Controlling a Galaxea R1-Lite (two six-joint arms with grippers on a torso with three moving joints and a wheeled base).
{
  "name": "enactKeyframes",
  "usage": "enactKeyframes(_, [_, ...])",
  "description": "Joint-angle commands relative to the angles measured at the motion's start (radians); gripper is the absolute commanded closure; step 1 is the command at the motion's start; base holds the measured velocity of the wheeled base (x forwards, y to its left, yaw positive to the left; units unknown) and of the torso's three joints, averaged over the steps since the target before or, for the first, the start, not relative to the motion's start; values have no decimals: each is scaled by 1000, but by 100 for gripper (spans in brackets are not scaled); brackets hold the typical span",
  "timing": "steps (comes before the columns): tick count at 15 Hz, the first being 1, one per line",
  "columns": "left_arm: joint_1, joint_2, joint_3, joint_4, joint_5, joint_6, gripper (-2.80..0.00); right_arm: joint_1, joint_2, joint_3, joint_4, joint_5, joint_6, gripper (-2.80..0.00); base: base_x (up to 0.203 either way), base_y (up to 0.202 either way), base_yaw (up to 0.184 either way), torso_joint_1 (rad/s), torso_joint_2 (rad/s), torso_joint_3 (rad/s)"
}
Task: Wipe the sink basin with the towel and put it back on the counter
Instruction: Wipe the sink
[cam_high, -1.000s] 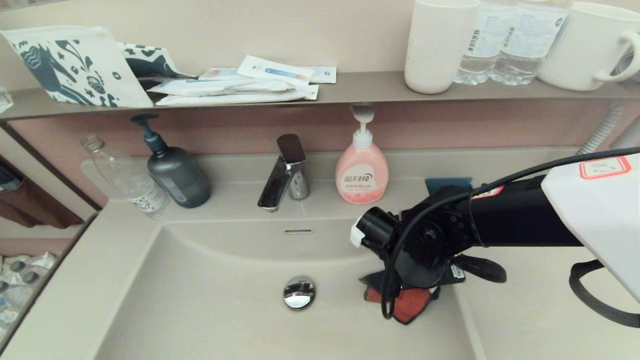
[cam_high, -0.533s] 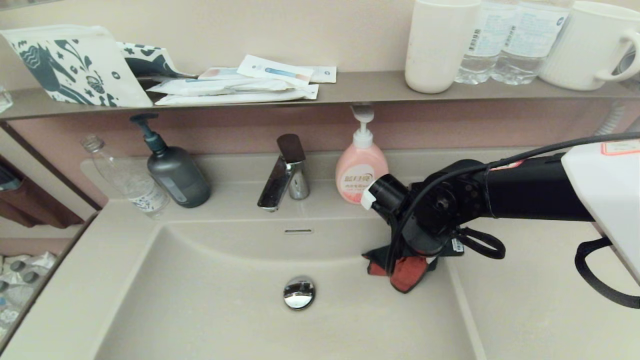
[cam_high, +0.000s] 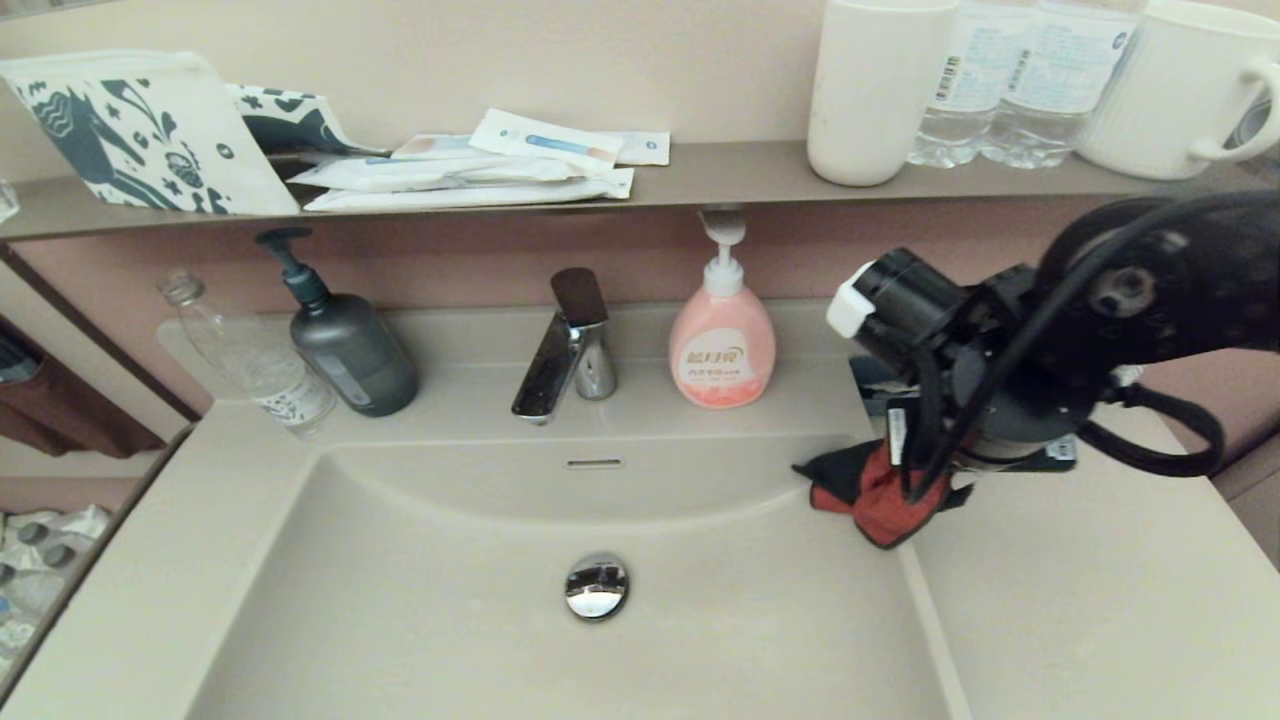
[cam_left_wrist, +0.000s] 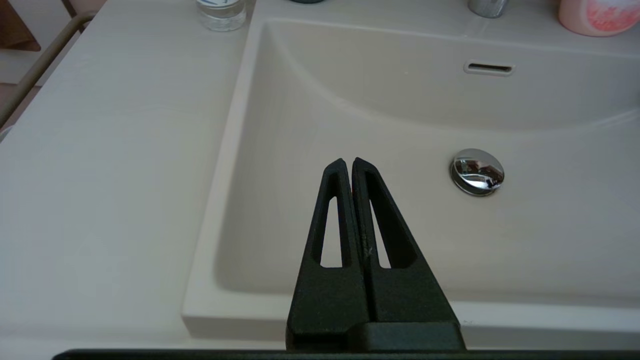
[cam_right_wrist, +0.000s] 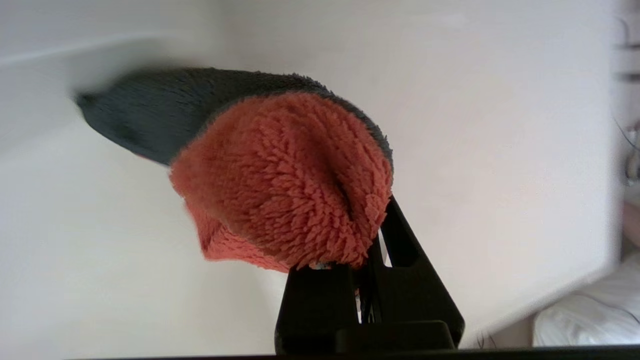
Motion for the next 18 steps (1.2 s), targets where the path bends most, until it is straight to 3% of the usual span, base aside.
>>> enactKeyframes(1, [0,1,0,-1,0,-1,0,-20,-155,78,12,0,-1,0,0,0,0,0,0,0])
enactKeyframes(4, [0,1,0,-1,0,-2,0,-68,-341,300,-45,37,-12,0,0,0,0,0,0,0])
enactKeyframes(7, [0,1,0,-1,0,-2,0,-117,-486,610,-227,114,-72,0,0,0,0,0,0,0])
enactKeyframes(13, [0,1,0,-1,0,-2,0,-169,-617,1149,-835,263,-208,0,0,0,0,0,0,0])
enactKeyframes(16, [0,1,0,-1,0,-2,0,-194,-544,1352,-1259,326,-262,0,0,0,0,0,0,0])
enactKeyframes(18, [0,1,0,-1,0,-1,0,-292,-420,1454,-1540,408,-330,0,0,0,0,0,0,0])
